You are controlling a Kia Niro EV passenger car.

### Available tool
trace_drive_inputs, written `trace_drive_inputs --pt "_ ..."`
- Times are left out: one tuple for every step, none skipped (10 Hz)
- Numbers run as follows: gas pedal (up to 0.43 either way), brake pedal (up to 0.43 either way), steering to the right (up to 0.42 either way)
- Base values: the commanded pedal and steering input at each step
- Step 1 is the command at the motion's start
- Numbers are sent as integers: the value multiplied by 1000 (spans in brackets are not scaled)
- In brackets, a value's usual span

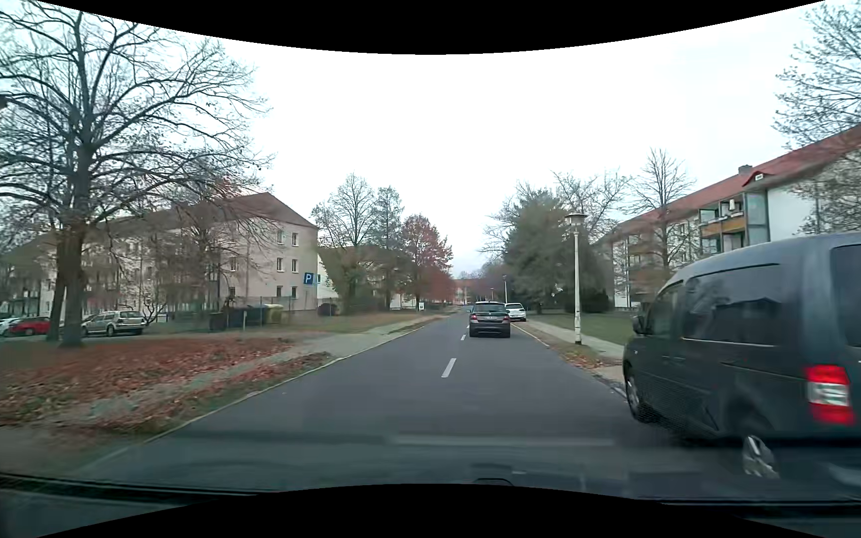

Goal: Follow the waypoints while adhering to traffic rules and regulations

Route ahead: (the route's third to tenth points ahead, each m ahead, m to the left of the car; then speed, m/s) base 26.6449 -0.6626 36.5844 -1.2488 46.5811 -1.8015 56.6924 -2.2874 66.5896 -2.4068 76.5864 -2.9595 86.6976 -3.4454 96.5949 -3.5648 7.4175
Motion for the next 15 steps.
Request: trace_drive_inputs --pt "177 0 25" --pt "177 0 29" --pt "189 0 34" --pt "189 0 38" --pt "189 0 38" --pt "189 0 37" --pt "189 0 36" --pt "189 0 33" --pt "189 0 28" --pt "177 0 20" --pt "177 0 14" --pt "177 0 8" --pt "177 0 5" --pt "169 0 5" --pt "169 0 5"
